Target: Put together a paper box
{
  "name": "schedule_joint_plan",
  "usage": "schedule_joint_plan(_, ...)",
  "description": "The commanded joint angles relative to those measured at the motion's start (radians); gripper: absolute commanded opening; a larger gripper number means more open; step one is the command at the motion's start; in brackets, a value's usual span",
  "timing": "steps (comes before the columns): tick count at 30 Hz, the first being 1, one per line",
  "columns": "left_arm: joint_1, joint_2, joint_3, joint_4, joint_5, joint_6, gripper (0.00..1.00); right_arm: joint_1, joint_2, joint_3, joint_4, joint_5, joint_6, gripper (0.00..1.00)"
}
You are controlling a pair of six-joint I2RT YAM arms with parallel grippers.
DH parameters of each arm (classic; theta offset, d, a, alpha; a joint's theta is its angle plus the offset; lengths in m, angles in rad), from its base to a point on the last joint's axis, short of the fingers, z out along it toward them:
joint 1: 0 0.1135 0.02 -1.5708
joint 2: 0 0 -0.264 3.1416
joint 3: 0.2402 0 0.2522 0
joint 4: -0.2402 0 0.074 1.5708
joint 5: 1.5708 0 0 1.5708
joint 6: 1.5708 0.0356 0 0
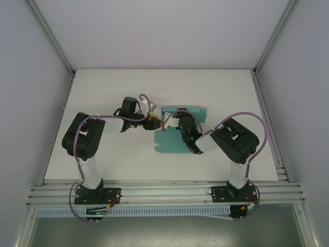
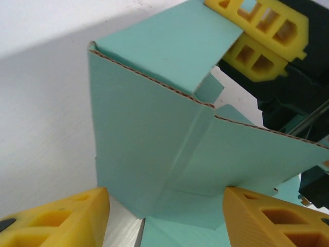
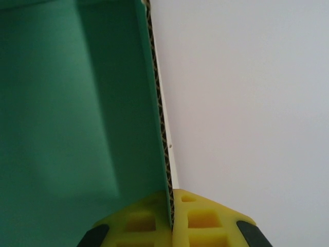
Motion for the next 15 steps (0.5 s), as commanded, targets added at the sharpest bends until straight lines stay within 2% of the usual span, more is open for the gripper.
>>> schedule_joint_plan(1,-0.022,0.049,0.045,0.01,-0.052,0.031,0.56,0.019,-0.038,0.01,-0.064,-0.022,0.053,0.0)
schedule_joint_plan(7,-0.027,0.075,0.077,0.063,-0.074,-0.018,0.58,0.034,-0.056,0.005,-0.144,-0.052,0.08,0.0)
schedule_joint_plan(12,-0.041,0.056,0.066,0.101,-0.165,-0.031,0.54,0.04,-0.038,0.003,-0.152,-0.037,0.087,0.0)
schedule_joint_plan(15,-0.059,0.047,0.057,0.114,-0.24,-0.017,0.58,0.042,-0.041,-0.011,-0.179,-0.04,0.112,0.0)
